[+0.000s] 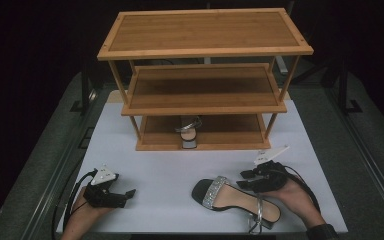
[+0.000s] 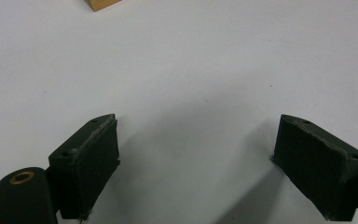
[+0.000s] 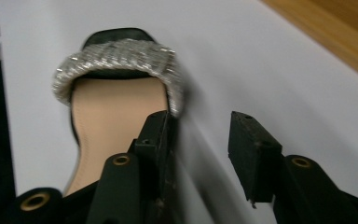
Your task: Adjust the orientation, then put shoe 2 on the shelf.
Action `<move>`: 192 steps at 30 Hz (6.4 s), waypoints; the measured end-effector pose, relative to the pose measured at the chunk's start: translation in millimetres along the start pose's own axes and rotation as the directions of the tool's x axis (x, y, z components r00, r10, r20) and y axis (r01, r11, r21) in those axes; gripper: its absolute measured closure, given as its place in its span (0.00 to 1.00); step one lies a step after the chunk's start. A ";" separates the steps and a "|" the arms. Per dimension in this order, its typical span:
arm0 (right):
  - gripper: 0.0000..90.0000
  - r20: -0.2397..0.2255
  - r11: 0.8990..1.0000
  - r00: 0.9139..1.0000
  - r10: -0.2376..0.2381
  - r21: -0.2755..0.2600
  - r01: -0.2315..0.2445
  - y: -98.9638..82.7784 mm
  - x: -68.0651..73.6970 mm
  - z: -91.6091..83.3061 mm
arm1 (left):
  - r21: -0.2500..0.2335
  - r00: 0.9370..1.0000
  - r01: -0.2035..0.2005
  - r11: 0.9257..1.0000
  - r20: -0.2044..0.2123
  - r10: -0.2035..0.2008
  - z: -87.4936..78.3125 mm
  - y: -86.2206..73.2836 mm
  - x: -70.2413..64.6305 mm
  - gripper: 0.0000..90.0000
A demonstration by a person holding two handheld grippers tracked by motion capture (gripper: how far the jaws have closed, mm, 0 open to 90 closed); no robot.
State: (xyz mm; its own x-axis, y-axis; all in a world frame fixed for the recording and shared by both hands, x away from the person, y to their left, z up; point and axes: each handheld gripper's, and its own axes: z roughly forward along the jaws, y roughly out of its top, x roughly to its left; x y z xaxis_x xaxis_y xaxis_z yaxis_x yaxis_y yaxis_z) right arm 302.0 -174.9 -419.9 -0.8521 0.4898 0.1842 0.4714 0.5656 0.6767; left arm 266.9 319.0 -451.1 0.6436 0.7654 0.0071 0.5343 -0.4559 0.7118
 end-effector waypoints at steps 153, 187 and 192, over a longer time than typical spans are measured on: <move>0.43 0.160 0.981 0.987 -0.010 -0.188 0.041 -38.7 -4.0 -24.1 | 0.002 1.000 -0.008 1.000 0.006 0.008 0.3 0.2 0.9 0.15; 0.43 0.461 0.938 0.863 0.205 -0.344 -0.039 7.3 -39.4 -11.7 | 0.002 1.000 -0.009 1.000 0.005 0.009 0.2 0.2 0.8 0.15; 0.43 0.500 0.927 0.829 0.250 -0.370 -0.056 18.7 -50.1 2.3 | 0.002 1.000 -0.009 1.000 0.005 0.009 0.2 0.2 0.8 0.15</move>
State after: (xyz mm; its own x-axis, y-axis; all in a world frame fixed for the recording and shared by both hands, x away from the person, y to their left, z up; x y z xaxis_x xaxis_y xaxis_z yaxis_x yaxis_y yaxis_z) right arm 354.0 -187.4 -418.2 -0.4753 0.8792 -0.0343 0.4010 0.2511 0.8810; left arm 267.7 319.5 -451.2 0.6511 0.7589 0.0098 0.5298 -0.4637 0.7102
